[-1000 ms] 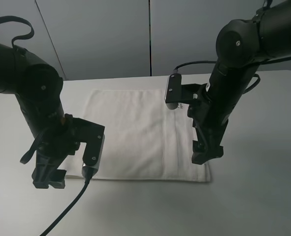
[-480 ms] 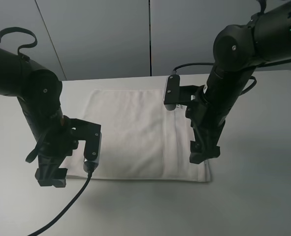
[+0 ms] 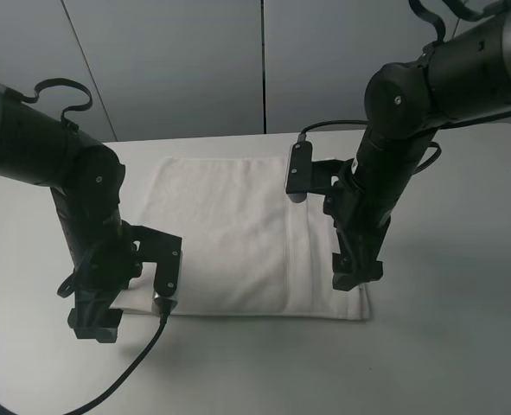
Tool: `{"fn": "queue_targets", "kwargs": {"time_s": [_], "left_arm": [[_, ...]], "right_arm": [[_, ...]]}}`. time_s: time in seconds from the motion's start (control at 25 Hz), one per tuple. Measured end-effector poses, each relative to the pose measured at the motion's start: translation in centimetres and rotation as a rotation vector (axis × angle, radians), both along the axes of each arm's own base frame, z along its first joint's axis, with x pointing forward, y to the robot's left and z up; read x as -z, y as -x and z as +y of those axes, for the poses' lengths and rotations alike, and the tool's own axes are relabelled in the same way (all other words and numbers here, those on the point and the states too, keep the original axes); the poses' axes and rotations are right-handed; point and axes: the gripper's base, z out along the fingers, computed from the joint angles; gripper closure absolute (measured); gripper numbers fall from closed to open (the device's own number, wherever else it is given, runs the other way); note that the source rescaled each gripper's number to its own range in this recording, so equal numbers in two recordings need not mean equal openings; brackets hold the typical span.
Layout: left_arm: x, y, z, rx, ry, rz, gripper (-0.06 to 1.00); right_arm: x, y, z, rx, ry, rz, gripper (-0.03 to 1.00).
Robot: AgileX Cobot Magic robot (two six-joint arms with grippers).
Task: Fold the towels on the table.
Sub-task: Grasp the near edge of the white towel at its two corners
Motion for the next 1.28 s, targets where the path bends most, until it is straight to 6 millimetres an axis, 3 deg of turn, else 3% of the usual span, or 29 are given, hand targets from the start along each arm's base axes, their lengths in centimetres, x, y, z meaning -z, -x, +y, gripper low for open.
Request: {"fn": "queue_targets", "kwargs": {"time_s": [0.12,1.08,1.28], "left_arm": [[0.88,0.03,0.03,0.002,-0.015,0.022,-0.04],[1.05,-0.14,-0.07,-0.003,-0.008,0.010,-0.04],[1.06,-0.27,-0.09,0.007,-0.005,-0.004,-0.04]], "right_arm": [[0.24,-0.08,0.05,0.001,0.000,-0.001,-0.03],[0.30,-0.29,0.00,-0.014,0.007,-0.023,-0.03],[1.07,-0.23,0.15,0.004,0.004,0.009,-0.03]]}}
